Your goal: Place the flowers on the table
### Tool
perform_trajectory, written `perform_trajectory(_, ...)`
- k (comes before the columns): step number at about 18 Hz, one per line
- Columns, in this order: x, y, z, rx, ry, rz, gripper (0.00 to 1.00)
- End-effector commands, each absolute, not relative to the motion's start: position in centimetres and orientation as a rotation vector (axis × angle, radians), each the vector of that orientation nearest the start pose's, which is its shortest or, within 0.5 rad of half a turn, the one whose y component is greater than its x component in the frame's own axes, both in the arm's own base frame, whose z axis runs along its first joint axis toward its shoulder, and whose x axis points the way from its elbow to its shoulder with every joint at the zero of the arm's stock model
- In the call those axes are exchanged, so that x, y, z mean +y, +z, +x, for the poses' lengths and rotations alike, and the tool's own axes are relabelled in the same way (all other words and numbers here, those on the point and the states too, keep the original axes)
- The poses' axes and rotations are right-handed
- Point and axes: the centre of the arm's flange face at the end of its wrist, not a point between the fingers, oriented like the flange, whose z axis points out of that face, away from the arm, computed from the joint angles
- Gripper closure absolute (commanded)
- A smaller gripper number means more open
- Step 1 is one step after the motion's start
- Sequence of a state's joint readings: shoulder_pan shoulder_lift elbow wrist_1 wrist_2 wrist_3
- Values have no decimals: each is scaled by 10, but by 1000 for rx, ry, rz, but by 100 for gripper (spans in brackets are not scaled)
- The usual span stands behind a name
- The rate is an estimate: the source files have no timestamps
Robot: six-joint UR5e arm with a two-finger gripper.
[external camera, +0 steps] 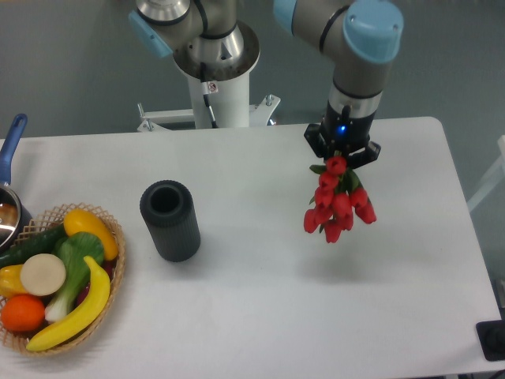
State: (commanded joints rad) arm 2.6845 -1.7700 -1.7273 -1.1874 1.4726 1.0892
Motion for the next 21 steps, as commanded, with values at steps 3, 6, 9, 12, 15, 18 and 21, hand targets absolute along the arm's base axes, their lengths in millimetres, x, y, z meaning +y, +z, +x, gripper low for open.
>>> perform_trajectory(3, 400, 317, -437, -11, -23, -3038, 69)
perform_trajectory(6, 413, 314, -434, -60, 6, -3022, 0)
perform_trajectory(9, 413, 316, -432, -52, 20, -3017, 0)
perform_trajectory(12, 410, 320, -431, -50, 31, -3016, 0)
perform_trajectory(15, 401, 322, -438, -62, 47, -3022, 0)
perform_trajectory(18, 380, 307, -471, -96, 145, -3038, 0)
perform_trajectory(21, 369, 305, -482, -117, 198, -3064, 0)
